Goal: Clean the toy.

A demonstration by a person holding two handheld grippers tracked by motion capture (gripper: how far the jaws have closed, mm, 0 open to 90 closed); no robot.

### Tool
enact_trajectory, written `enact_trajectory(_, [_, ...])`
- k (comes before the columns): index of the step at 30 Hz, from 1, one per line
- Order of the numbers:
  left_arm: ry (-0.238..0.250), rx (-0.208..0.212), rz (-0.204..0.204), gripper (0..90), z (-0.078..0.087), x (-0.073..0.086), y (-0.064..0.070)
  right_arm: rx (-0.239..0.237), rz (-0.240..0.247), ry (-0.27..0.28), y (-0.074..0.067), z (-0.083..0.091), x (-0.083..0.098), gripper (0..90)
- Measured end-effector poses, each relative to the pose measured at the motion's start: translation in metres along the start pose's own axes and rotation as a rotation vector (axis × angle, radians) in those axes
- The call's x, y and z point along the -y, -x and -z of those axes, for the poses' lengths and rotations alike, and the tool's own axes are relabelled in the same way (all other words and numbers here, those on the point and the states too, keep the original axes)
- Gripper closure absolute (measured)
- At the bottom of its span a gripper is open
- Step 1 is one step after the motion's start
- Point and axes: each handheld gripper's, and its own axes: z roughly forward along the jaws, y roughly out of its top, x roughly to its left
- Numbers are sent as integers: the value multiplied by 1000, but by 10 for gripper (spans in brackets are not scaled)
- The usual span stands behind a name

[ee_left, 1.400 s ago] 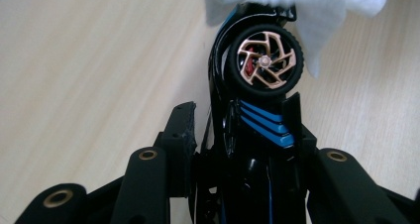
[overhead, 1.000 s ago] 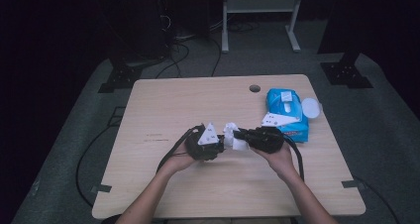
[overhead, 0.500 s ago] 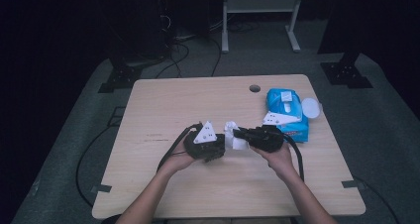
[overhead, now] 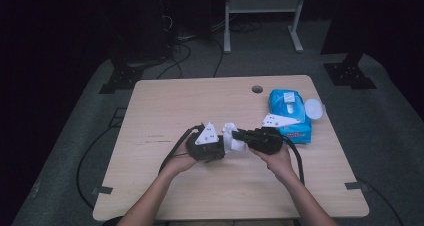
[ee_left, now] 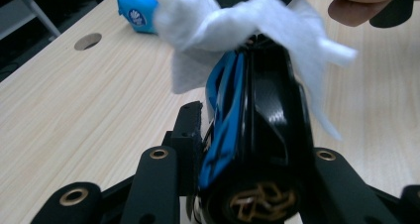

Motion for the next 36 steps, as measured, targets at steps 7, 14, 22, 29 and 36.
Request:
enact_trajectory(7, [8,3,10,633,-3,0,-2,41,-23,-38,11,-1,12,840])
enact_trajectory(14, [4,11,23,634,-9,-2,-6,91,-43,-88,22,-1,21,840])
enact_trajectory(22, [-65,11,38,636,-27,-13,-20,143,-45,-45,31,20,16,840])
enact_trajectory(29, [-171,28,43,640,-49,-19,-34,162,-53,-35,35,31,17,840])
enact_trajectory(36, [-307,36,55,643,-69,-21,-43,175,-65,-36,41,38,21,840])
